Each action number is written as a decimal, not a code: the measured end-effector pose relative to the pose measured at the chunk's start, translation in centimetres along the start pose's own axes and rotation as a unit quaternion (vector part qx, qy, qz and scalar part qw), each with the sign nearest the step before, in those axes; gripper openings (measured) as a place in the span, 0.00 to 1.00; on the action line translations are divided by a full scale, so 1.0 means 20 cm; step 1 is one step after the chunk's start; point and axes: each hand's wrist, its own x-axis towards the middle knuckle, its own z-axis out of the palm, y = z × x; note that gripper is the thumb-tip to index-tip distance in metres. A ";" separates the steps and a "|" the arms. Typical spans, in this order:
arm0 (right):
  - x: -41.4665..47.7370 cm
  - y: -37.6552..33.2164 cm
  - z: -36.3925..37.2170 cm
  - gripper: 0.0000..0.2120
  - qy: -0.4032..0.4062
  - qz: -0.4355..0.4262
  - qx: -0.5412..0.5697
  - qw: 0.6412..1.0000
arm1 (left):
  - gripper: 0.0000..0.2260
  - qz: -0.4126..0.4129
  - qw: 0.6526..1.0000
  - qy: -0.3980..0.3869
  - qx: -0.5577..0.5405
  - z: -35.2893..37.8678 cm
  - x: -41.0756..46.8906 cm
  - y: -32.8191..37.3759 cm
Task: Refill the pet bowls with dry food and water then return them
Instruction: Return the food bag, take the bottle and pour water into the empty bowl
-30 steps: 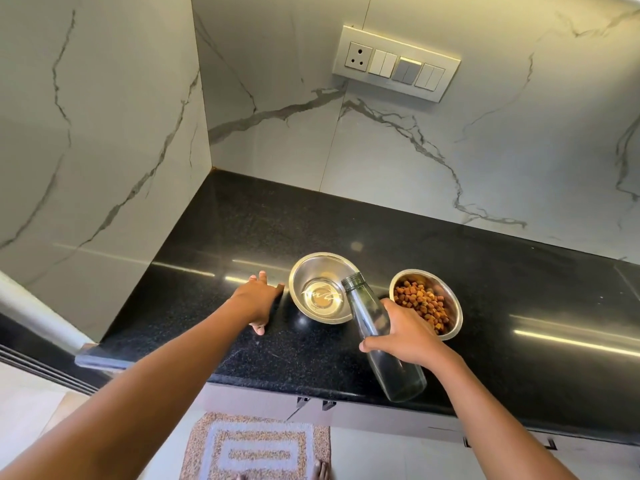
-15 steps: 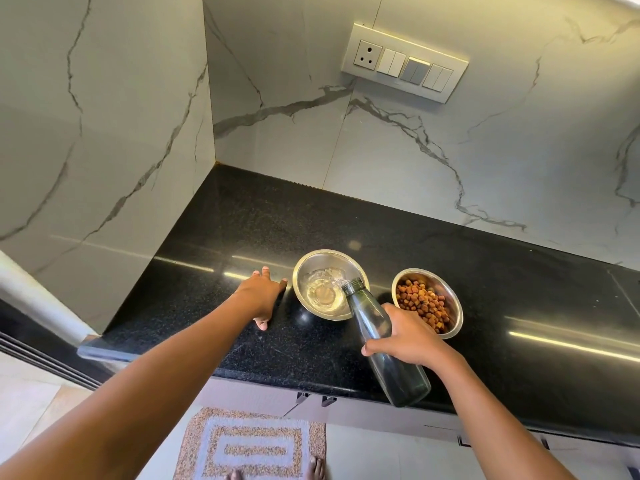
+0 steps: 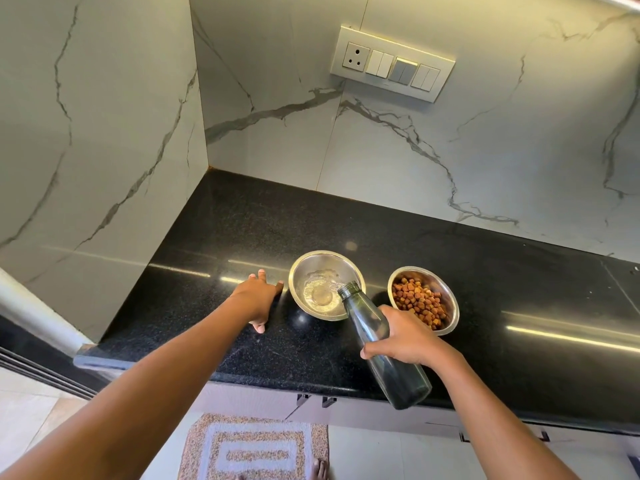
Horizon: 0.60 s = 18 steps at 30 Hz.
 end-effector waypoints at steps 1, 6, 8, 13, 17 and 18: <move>0.00 0.00 0.00 0.33 -0.001 0.000 0.000 1.000 | 0.55 0.000 1.000 0.000 0.000 0.00 0.00 0.00; -0.01 0.01 -0.01 0.33 -0.001 0.002 0.003 1.000 | 0.55 0.001 1.000 0.001 -0.003 0.01 0.01 0.00; -0.01 0.02 -0.02 0.33 -0.004 0.002 0.004 1.000 | 0.55 0.001 1.000 0.000 -0.005 0.01 0.01 0.00; -0.02 0.02 -0.05 0.34 -0.011 0.002 -0.005 1.000 | 0.55 -0.001 1.000 -0.004 -0.011 0.02 0.02 0.00; -0.04 0.03 -0.08 0.32 -0.021 0.000 -0.005 1.000 | 0.55 -0.003 1.000 -0.005 -0.012 0.03 0.03 0.00; -0.04 0.03 -0.08 0.32 -0.023 0.000 -0.009 1.000 | 0.55 -0.004 1.000 -0.005 -0.012 0.03 0.03 0.00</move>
